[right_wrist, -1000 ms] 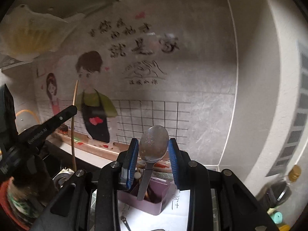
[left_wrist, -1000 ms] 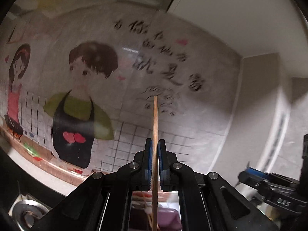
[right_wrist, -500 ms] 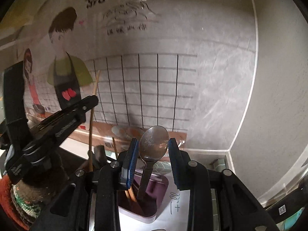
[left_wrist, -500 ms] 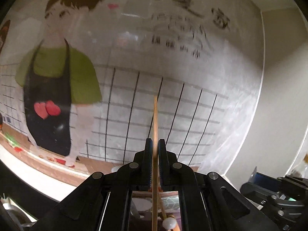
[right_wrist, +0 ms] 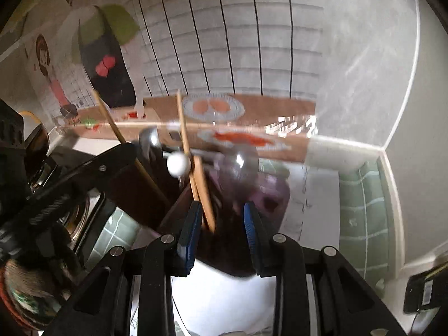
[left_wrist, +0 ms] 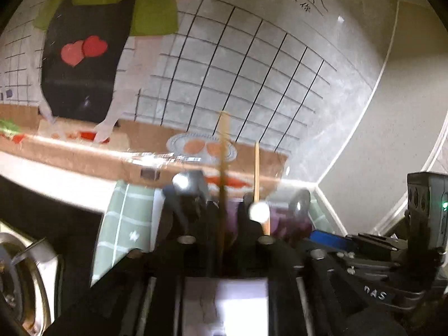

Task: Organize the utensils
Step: 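Lower the spoon and chopstick into the purple holder and open both tools, then grasp the small metal spoon with the right tool while the left tool grasps the white plastic spoon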

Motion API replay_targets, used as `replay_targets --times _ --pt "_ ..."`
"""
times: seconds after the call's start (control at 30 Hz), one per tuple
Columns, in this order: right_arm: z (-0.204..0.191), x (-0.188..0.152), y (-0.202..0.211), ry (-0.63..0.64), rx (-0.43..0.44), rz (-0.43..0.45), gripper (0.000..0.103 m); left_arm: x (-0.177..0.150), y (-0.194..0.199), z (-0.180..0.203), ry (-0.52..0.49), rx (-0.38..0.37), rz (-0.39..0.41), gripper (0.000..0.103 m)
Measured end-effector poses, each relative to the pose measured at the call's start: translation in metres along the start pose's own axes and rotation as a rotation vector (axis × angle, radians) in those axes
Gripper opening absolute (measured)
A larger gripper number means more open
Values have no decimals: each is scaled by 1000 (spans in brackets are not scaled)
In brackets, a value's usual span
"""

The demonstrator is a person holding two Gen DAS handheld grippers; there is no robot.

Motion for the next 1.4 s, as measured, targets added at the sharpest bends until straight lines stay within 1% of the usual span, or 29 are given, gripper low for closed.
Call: replay_targets --times 0.03,0.07,0.13,0.2,0.27,0.33,0.43,0.5,0.53,0.6,0.7,0.77,0.87,0.97,1.2,1.27,1.4 --pt "0 -4 5 2 -9 8 29 0 8 -2 8 7 -5 41" --pt "1 -8 12 6 -17 24 29 0 18 -4 19 17 -5 43" --pt "0 -15 36 15 -16 75 29 -1 35 -8 26 42 -15 45" --pt "-3 -23 59 33 36 101 29 -6 50 -9 14 78 -46 45" --pt "-6 -30 69 57 89 78 29 -15 66 -12 11 108 -64 45" --pt "-13 -44 70 89 144 14 29 -26 78 -16 18 127 -82 45" --pt "-20 -63 57 105 168 -56 29 -52 86 -17 2 137 -134 46" --pt "-22 -82 44 112 170 -117 29 -70 78 -15 -31 139 -189 46" --pt "-22 -94 36 114 158 -156 29 -83 70 -14 -45 128 -231 46" --pt "-21 -114 27 111 142 -203 29 -100 57 -12 -67 111 -281 46" --pt "-19 -136 28 100 138 -218 29 -120 33 -6 -121 111 -337 46" --pt "-18 -146 33 105 136 -214 29 -126 19 -4 -130 126 -358 46" --pt "-16 -157 35 107 132 -226 29 -126 2 -5 -114 166 -369 46" --pt "-15 -167 33 113 113 -237 29 -124 -10 -3 -132 203 -380 46" --pt "-16 -179 24 102 142 -247 29 -117 -20 0 -130 203 -386 46" --pt "-17 -182 20 104 138 -254 29 -115 -19 -1 -127 200 -388 46" --pt "-22 -179 16 120 126 -237 30 -112 -11 -2 -118 194 -383 46"
Point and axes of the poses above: each gripper's, at about its wrist camera, not at the fingertips, and y roughly against the way its jaws point, z to its right, x to its top, the point moved 1 cm from there along -y, roughly the way its jaws point, and after that the axes turned 5 degrees about x, right-handed, at the moved point
